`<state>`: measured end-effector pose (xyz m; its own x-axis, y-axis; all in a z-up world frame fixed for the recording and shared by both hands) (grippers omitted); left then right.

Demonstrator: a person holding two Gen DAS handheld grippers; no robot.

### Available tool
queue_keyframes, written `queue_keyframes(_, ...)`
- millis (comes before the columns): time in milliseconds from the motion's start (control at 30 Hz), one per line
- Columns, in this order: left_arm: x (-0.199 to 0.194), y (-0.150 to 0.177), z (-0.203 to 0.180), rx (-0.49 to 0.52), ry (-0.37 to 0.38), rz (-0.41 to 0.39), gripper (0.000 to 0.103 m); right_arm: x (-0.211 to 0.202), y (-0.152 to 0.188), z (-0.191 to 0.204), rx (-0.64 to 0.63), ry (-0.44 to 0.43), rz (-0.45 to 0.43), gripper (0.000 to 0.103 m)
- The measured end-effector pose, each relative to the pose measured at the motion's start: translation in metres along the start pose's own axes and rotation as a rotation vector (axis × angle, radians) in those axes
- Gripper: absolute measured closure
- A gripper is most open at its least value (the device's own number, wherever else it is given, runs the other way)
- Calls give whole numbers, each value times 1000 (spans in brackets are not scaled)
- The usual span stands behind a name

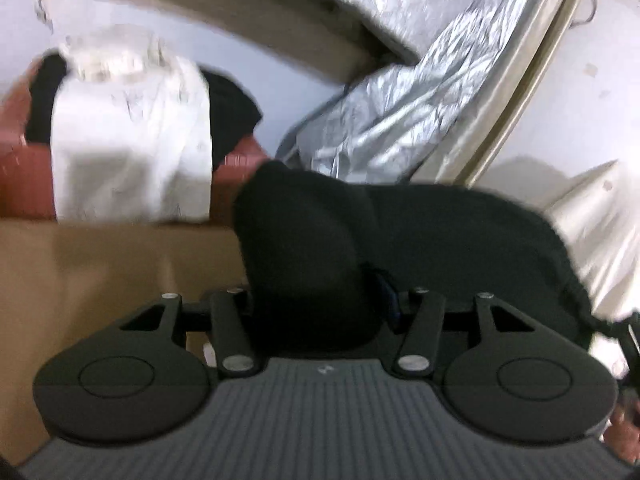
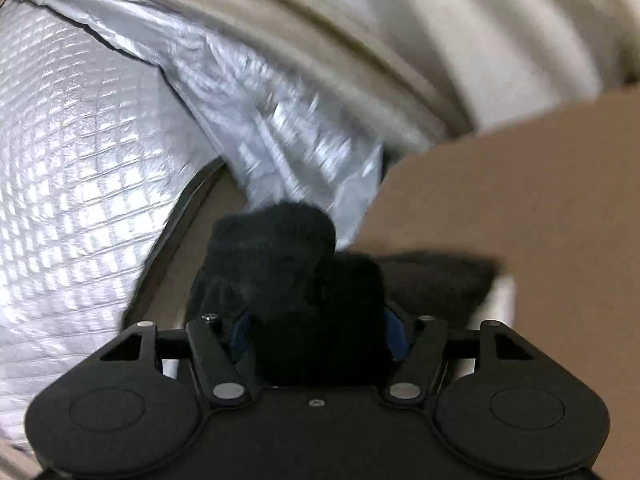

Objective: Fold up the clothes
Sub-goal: 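Lift the bundle with both grippers and carry it to the clothes stack, then lower the bundle onto the folded clothes stack and open both grippers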

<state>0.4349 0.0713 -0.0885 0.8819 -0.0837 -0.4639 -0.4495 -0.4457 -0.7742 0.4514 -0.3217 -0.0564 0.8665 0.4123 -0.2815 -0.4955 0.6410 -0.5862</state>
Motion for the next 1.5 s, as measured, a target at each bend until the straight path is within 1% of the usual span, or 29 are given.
queue_keyframes(67,-16,-8,-8,31,14,-50,54,-26,-1,30,-219,80,-123,36)
queue_keyframes(100,-25,-12,-13,48,22,-74,54,-32,0,46,-324,94,-154,36)
queue_keyframes(133,-33,-16,-17,65,31,-99,54,-32,2,61,-418,82,-152,35)
queue_keyframes(200,-36,-16,-23,79,38,-118,54,-28,7,90,-599,59,-138,35)
queue_keyframes(300,-27,-9,-27,95,33,-112,53,-1,25,116,-823,67,-86,36)
queue_keyframes(333,-23,-8,-26,97,28,-111,53,11,31,118,-876,86,-63,36)
queue_keyframes(400,-18,-7,-22,88,21,-103,53,35,44,111,-949,151,-6,39)
queue_keyframes(433,-14,-7,-19,78,15,-93,53,47,48,104,-963,189,24,40)
queue_keyframes(467,-9,-6,-15,65,10,-77,53,59,50,91,-948,220,55,40)
queue_keyframes(500,-3,-4,-11,52,5,-58,53,69,51,79,-926,230,76,38)
queue_keyframes(533,6,-2,-6,32,5,-24,51,76,52,67,-901,232,84,38)
queue_keyframes(633,36,10,8,-48,-4,88,52,87,52,43,-839,220,90,36)
queue_keyframes(700,41,14,6,-33,-36,92,52,93,51,39,-815,190,89,36)
queue_keyframes(767,44,16,2,-9,-71,86,52,96,54,40,-836,195,90,36)
queue_keyframes(867,28,10,-4,18,-95,27,52,91,53,40,-830,210,97,36)
queue_keyframes(933,3,-1,-11,51,-109,-80,54,79,50,44,-808,217,87,35)
queue_keyframes(967,-11,-7,-15,70,-105,-144,54,72,50,50,-807,222,67,35)
queue_keyframes(1000,-27,-14,-18,89,-98,-211,54,64,51,56,-808,216,47,33)
queue_keyframes(1067,-47,-21,-22,87,-39,-266,54,47,54,64,-805,190,26,29)
queue_keyframes(1100,-50,-22,-25,88,10,-252,54,41,59,64,-797,172,37,27)
queue_keyframes(1167,-50,-20,-34,99,107,-198,54,28,70,63,-784,140,69,27)
queue_keyframes(1233,-44,-12,-48,136,162,-132,54,23,87,56,-804,137,123,27)
queue_keyframes(1267,-38,-7,-56,160,169,-92,54,19,95,53,-826,145,124,27)
queue_keyframes(1300,-31,-1,-63,187,162,-47,54,16,102,51,-848,152,124,27)
queue_keyframes(1333,-23,7,-69,217,146,-3,54,11,106,48,-839,152,125,26)
queue_keyframes(1367,-16,15,-74,249,127,41,54,4,106,44,-798,143,125,26)
queue_keyframes(1400,-11,21,-79,277,111,65,54,-3,107,41,-756,134,126,26)
queue_keyframes(1433,-6,26,-81,302,89,84,51,-10,107,37,-703,123,130,26)
queue_keyframes(1500,-1,36,-85,348,42,119,51,-24,107,28,-584,104,142,26)
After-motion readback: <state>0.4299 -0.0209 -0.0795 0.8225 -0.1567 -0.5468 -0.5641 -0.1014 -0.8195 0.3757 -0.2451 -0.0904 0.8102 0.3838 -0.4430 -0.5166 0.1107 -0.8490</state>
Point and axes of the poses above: each gripper's, at about its wrist camera, not at the fingertips, and x roughly the way its jaws point, z to its left, y to its underside, the point moved 4 cm from there along x, roughly the way its jaws point, and after that the axes turned 6 degrees about -y, right-handed, at the moved point
